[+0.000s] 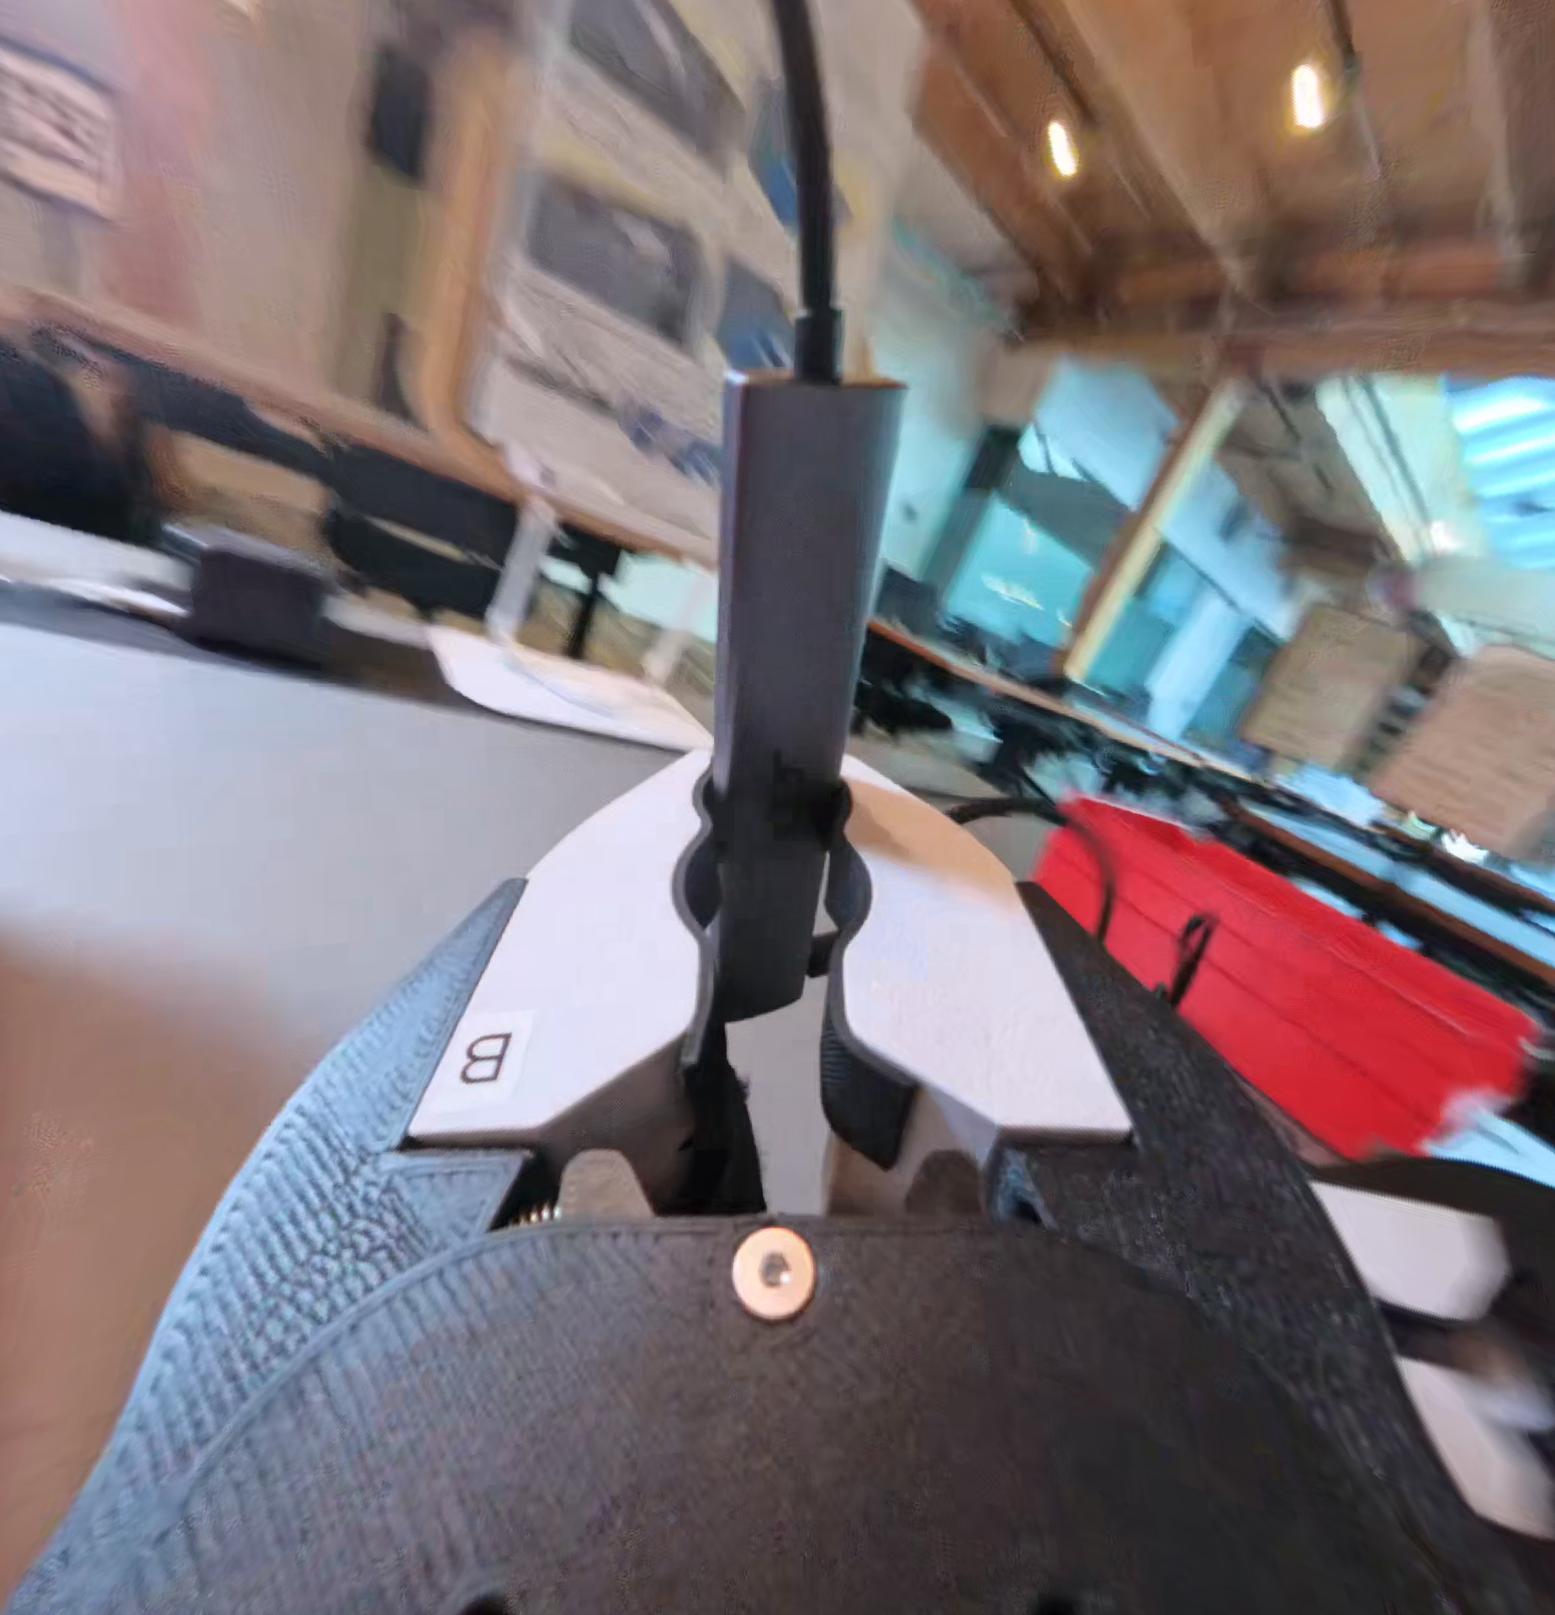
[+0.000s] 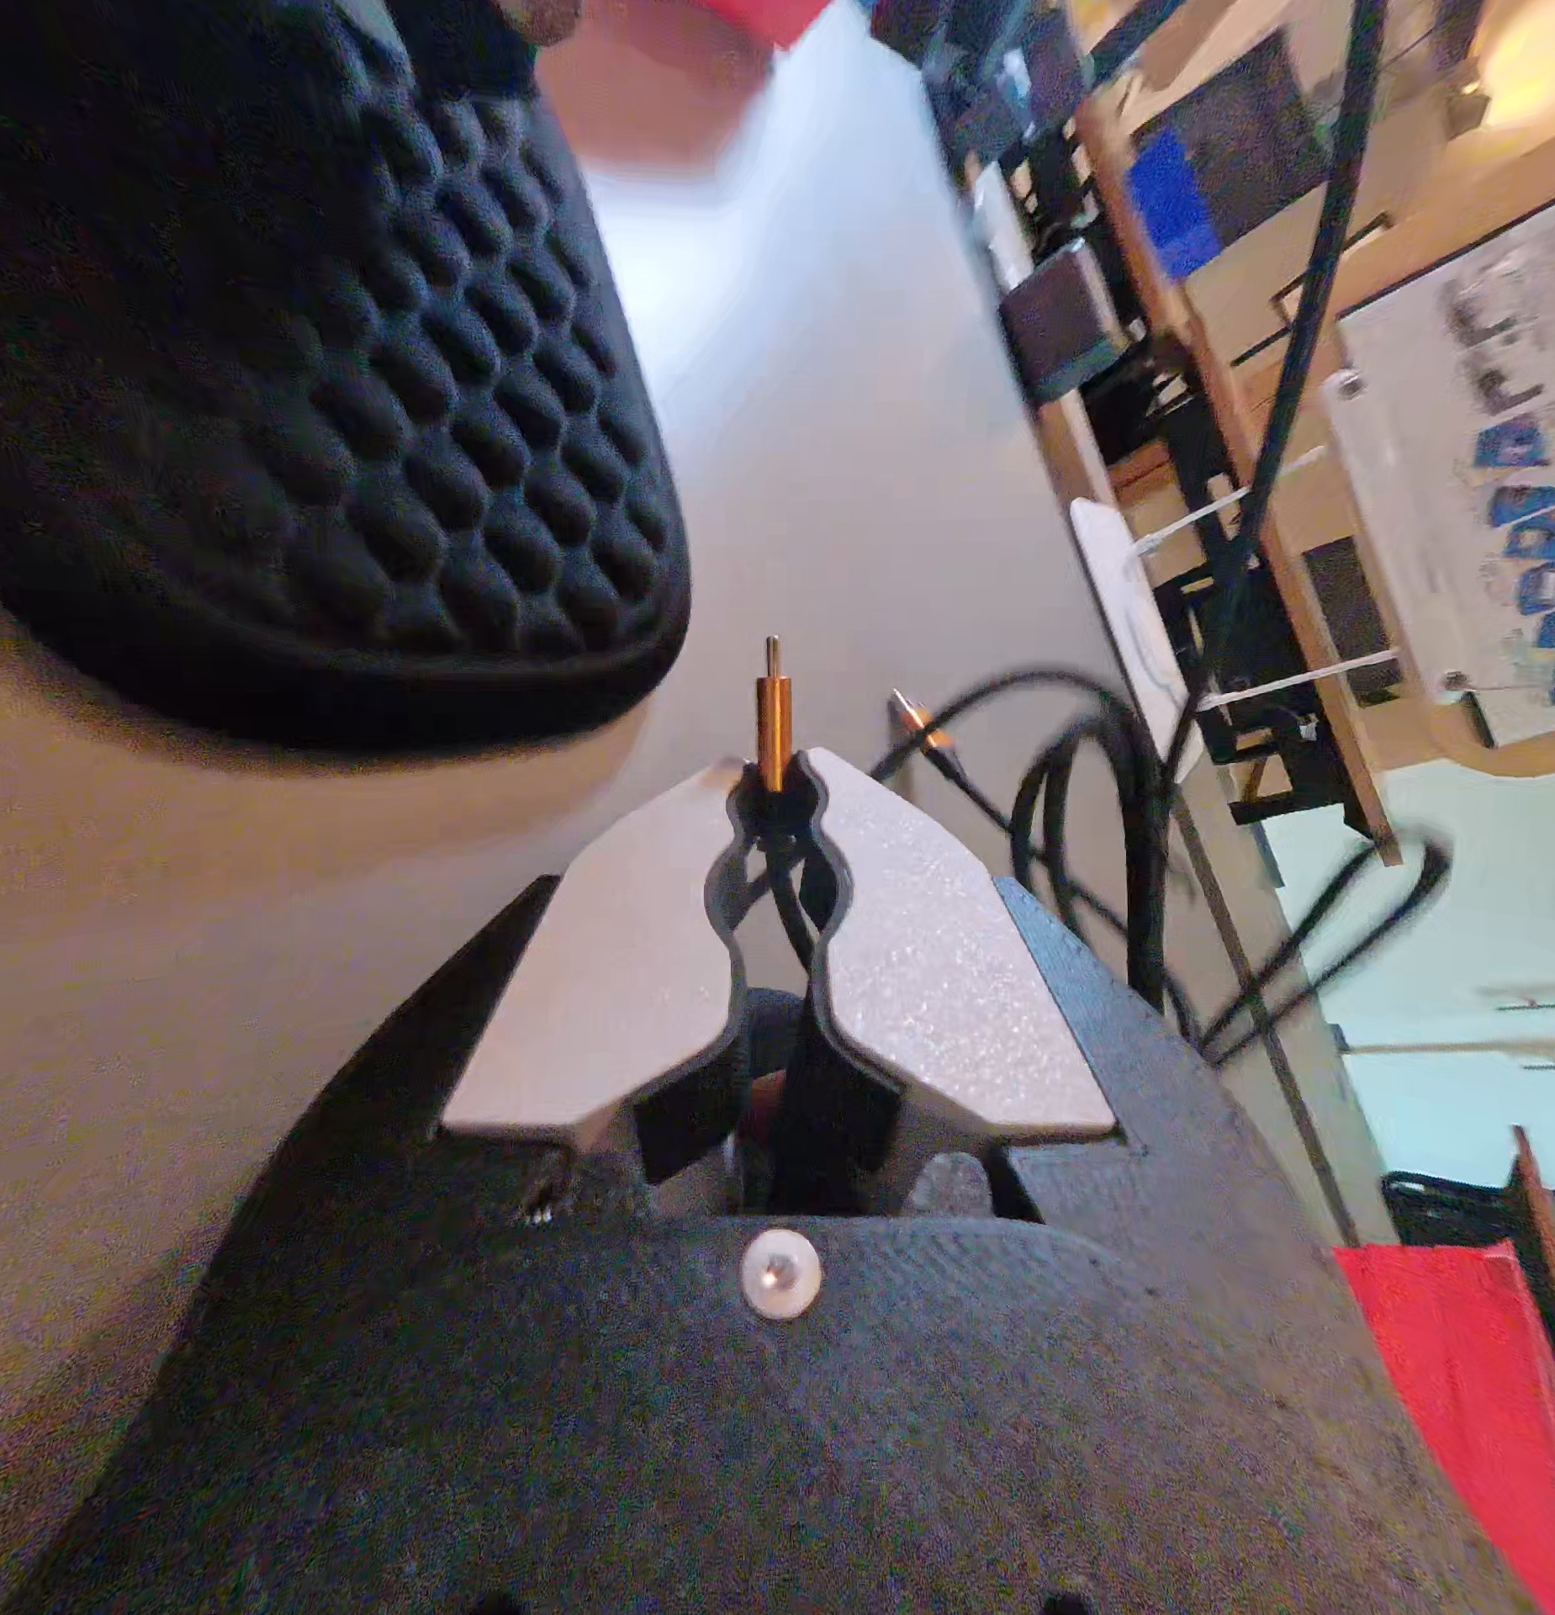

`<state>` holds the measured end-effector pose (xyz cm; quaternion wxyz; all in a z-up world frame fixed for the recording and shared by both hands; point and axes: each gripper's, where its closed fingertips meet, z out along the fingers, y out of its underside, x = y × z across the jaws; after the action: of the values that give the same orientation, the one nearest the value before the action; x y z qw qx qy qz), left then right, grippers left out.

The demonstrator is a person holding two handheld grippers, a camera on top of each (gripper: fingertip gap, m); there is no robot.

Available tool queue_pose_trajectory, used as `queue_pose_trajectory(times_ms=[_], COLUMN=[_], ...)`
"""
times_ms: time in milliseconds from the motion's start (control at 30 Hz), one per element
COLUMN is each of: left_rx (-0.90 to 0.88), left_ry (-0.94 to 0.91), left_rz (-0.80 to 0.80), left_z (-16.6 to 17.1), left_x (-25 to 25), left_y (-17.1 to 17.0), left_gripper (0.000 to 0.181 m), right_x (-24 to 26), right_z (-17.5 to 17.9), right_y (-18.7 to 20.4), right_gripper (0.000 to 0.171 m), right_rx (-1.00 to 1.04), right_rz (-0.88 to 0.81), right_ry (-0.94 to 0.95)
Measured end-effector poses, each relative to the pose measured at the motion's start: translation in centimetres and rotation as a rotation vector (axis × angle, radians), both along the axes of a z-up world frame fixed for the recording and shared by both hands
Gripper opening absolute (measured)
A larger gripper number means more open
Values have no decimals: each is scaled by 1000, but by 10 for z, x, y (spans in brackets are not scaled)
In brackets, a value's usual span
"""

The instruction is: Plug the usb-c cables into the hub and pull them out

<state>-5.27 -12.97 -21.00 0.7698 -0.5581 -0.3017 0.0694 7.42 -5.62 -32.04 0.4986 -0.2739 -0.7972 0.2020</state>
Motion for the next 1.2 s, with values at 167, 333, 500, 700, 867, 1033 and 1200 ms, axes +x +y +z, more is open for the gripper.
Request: queue_pose_trajectory(times_ms=[167, 333, 500, 700, 867, 1033, 1200], left_rx=[-507, -634, -814, -912, -927, -966, -960], left_ry=[320, 191, 215, 258, 271, 284, 296], left_rz=[-135, -162, -55, -28, -33, -36, -38], left_z=[-20, -51, -75, -85, -88, -94, -94], left_x=[57, 40, 34, 32, 33, 33, 35], left_y=[61, 54, 51, 55, 56, 57, 57], left_gripper=[21, 21, 21, 22, 22, 22, 22], right_x=[-24, -3, 24, 49, 66, 75, 91], right_z=[74, 100, 139, 180, 220, 257, 301], right_y=[28, 47, 57, 81, 91, 108, 137], right_gripper=[7, 7, 7, 7, 7, 7, 7], right_rx=[-540, -734, -896, -896, -974, -984, -943], right_rz=[-16, 59, 141, 131, 196, 223, 206], right_ry=[51, 62, 121, 253, 332, 416, 521])
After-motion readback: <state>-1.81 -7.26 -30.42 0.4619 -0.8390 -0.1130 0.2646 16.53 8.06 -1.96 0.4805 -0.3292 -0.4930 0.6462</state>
